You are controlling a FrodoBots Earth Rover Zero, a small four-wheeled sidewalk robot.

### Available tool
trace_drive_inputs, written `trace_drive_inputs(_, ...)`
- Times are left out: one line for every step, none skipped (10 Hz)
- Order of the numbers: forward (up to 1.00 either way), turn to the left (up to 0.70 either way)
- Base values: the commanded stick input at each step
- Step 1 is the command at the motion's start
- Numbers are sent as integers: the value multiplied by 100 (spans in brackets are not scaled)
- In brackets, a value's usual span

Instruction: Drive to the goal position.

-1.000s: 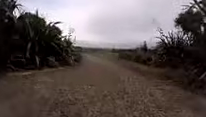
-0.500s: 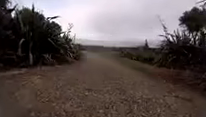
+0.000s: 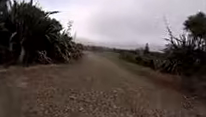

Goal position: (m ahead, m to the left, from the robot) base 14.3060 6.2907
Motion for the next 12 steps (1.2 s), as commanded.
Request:
trace_drive_inputs(85, 0)
trace_drive_inputs(85, 0)
trace_drive_inputs(85, 0)
trace_drive_inputs(85, 0)
trace_drive_inputs(85, 0)
trace_drive_inputs(85, 0)
trace_drive_inputs(85, 0)
trace_drive_inputs(85, 0)
trace_drive_inputs(85, 0)
trace_drive_inputs(85, 0)
trace_drive_inputs(85, 0)
trace_drive_inputs(85, -8)
